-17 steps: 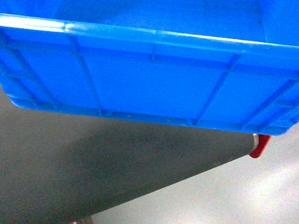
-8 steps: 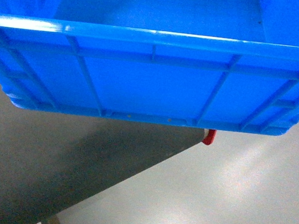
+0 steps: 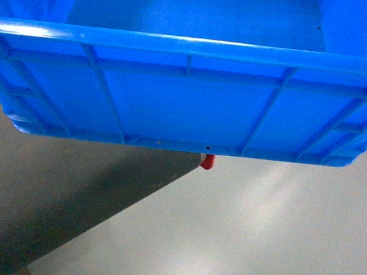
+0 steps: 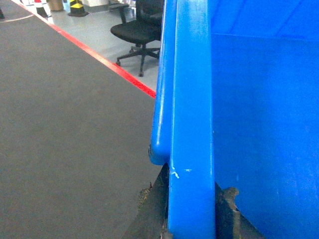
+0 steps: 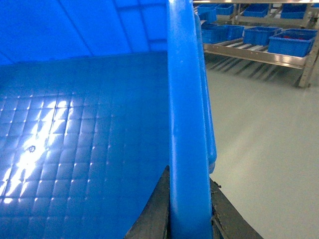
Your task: Place box next to blue box on left shelf
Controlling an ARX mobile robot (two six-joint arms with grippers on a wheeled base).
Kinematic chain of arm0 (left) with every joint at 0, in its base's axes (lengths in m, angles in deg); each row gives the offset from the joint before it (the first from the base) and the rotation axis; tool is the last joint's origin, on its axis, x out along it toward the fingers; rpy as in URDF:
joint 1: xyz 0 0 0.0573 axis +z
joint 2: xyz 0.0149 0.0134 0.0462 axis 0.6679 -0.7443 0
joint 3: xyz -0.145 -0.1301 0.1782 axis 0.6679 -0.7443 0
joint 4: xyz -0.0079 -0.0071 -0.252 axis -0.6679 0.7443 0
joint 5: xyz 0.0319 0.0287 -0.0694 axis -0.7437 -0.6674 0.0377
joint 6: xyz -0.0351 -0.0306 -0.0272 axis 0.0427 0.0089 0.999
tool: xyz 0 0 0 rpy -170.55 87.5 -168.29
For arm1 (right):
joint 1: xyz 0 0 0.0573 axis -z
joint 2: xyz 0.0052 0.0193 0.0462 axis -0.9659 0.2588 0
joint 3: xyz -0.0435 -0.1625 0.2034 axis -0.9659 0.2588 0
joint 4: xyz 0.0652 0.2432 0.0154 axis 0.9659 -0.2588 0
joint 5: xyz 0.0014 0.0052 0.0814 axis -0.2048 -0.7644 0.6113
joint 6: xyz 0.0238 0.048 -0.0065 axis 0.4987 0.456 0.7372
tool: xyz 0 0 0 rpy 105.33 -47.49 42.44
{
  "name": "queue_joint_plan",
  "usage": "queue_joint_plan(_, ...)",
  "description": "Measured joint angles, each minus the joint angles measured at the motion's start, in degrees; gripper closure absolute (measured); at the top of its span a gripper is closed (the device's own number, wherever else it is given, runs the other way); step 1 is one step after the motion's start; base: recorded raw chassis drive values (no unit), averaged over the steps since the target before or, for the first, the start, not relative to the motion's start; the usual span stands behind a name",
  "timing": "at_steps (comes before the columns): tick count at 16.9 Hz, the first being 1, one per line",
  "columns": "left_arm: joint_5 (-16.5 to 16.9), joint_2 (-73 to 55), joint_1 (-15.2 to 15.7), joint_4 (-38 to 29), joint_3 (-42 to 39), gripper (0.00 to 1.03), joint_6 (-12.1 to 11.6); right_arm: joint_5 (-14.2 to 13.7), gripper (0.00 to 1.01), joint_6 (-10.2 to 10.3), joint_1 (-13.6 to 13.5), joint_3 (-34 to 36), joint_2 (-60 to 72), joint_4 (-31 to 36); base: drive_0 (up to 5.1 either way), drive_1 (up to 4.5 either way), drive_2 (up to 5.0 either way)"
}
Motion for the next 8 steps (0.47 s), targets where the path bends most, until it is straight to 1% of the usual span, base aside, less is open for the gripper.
queue_joint_plan(8,0.00,0.00,0.00,-0.02,0.00,0.95,0.00,0.00,0.93,0.00,0.00,0.00,0.00,0.00,-1.6,-1.56,-1.6)
